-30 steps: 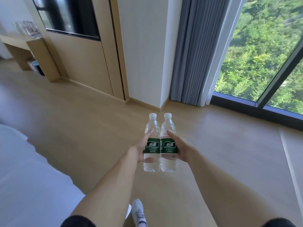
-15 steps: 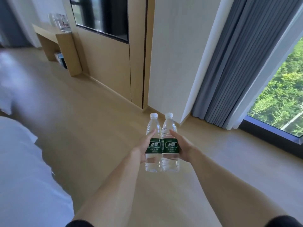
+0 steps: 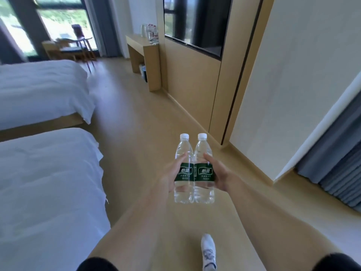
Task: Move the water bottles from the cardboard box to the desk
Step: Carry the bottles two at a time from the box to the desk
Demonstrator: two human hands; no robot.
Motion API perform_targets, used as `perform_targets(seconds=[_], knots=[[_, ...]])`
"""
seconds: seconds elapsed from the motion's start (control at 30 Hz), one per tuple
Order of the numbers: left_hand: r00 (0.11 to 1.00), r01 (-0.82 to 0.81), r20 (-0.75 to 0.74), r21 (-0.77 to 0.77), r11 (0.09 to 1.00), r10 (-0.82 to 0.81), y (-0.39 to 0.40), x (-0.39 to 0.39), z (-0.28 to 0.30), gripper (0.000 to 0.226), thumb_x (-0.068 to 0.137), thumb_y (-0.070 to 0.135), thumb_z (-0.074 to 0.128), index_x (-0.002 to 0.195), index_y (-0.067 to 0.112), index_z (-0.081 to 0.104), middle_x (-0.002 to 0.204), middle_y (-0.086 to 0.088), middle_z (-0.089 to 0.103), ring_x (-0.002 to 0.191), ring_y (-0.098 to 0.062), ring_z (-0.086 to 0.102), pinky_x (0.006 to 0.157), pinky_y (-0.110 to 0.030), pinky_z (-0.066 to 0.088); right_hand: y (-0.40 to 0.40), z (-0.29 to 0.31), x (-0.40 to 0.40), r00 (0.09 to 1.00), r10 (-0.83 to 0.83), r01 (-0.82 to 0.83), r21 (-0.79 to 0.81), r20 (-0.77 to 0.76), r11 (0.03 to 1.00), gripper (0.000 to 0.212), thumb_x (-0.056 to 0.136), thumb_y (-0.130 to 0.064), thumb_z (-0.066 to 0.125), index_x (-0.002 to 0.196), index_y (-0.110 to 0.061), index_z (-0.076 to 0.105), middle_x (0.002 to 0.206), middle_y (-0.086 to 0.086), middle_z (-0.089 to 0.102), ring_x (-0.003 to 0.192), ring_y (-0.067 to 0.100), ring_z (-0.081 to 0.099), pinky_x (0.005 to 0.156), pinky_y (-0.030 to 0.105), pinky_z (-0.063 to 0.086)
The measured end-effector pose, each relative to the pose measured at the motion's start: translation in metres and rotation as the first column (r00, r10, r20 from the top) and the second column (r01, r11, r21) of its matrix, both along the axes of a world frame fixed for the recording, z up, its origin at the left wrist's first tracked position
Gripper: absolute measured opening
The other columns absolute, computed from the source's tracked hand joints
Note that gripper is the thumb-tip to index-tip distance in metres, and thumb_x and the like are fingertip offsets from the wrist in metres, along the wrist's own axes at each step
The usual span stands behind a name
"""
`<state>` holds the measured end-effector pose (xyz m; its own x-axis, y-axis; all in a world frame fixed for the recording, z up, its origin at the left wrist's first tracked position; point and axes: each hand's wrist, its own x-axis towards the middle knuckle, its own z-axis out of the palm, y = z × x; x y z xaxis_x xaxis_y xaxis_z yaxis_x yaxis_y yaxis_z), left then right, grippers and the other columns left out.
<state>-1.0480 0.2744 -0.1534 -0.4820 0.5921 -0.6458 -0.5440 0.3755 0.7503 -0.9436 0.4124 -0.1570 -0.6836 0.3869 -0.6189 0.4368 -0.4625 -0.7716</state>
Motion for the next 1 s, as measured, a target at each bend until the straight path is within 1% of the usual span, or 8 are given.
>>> perform_targets(seconds=[0.07,0.2,0.27,0.37,0.53,0.77,0.87,1.0], knots=[[0.997,-0.07,-0.018,0.005,0.998,0.071,0.015,-0.03,-0.003,0.067,0.081,0.069,0.068,0.121,0.015,0.067,0.122,-0.019,0.07,0.11,-0.039,0.069,0.094,-0.065,0.051,0.02,-0.004,-0.038,0.998,0.067,-0.067,-0.001,-0.01,0.998,0.053,0.096,-0.056,0.055,0.12,-0.01,0.064,0.115,0.017,0.074,0.104,0.03,0.072,0.085,0.045,0.059],[0.978,-0.208,-0.029,0.01,0.978,0.209,0.051,-0.086,-0.005,0.07,0.078,0.07,0.068,0.125,0.018,0.064,0.121,-0.016,0.071,0.108,-0.038,0.07,0.093,-0.064,0.053,0.065,-0.004,-0.109,0.977,0.212,-0.213,-0.029,-0.023,0.977,0.046,0.097,-0.056,0.054,0.104,-0.013,0.066,0.096,0.012,0.077,0.086,0.025,0.075,0.075,0.04,0.058],[0.969,-0.245,-0.028,0.017,0.969,0.245,0.07,-0.112,-0.003,0.069,0.08,0.07,0.067,0.126,0.018,0.064,0.12,-0.016,0.072,0.108,-0.038,0.07,0.096,-0.065,0.051,0.086,-0.003,-0.141,0.964,0.263,-0.264,-0.043,-0.037,0.963,0.044,0.097,-0.055,0.054,0.103,-0.014,0.066,0.092,0.01,0.077,0.081,0.023,0.076,0.071,0.038,0.058],[0.948,-0.317,-0.021,0.036,0.948,0.318,0.095,-0.148,0.002,0.069,0.083,0.067,0.068,0.128,0.015,0.063,0.12,-0.019,0.071,0.109,-0.04,0.069,0.099,-0.065,0.049,0.115,0.0,-0.187,0.937,0.345,-0.347,-0.032,-0.043,0.937,0.048,0.096,-0.058,0.054,0.107,-0.012,0.065,0.089,0.009,0.077,0.077,0.021,0.075,0.066,0.036,0.058],[0.914,-0.405,-0.004,0.043,0.913,0.405,0.12,-0.198,0.002,0.069,0.084,0.064,0.069,0.129,0.013,0.062,0.122,-0.022,0.07,0.112,-0.043,0.067,0.1,-0.066,0.047,0.145,-0.006,-0.251,0.895,0.444,-0.446,-0.063,-0.031,0.893,0.049,0.096,-0.06,0.052,0.108,-0.015,0.065,0.087,0.007,0.077,0.075,0.02,0.076,0.067,0.034,0.058],[0.901,-0.434,0.045,0.06,0.899,0.432,0.141,-0.27,-0.015,0.07,0.084,0.062,0.07,0.128,0.008,0.064,0.126,-0.024,0.067,0.117,-0.046,0.064,0.103,-0.067,0.045,0.171,-0.02,-0.328,0.868,0.495,-0.496,-0.079,-0.028,0.865,0.056,0.092,-0.063,0.056,0.114,-0.012,0.065,0.094,0.01,0.078,0.08,0.023,0.076,0.069,0.037,0.06],[0.906,-0.424,0.038,0.042,0.905,0.423,0.148,-0.315,-0.023,0.07,0.084,0.064,0.069,0.128,0.01,0.063,0.124,-0.023,0.068,0.114,-0.045,0.066,0.101,-0.067,0.046,0.178,-0.027,-0.373,0.866,0.499,-0.5,-0.056,-0.033,0.864,0.062,0.09,-0.062,0.059,0.126,-0.012,0.062,0.1,0.011,0.077,0.084,0.024,0.076,0.073,0.038,0.06],[0.915,-0.403,-0.001,0.016,0.915,0.403,0.154,-0.378,-0.024,0.066,0.083,0.066,0.069,0.125,0.015,0.062,0.117,-0.02,0.072,0.103,-0.041,0.072,0.095,-0.066,0.051,0.185,-0.03,-0.437,0.871,0.49,-0.491,-0.012,-0.029,0.871,0.065,0.091,-0.062,0.06,0.139,-0.019,0.055,0.102,0.01,0.076,0.083,0.023,0.076,0.069,0.038,0.06]])
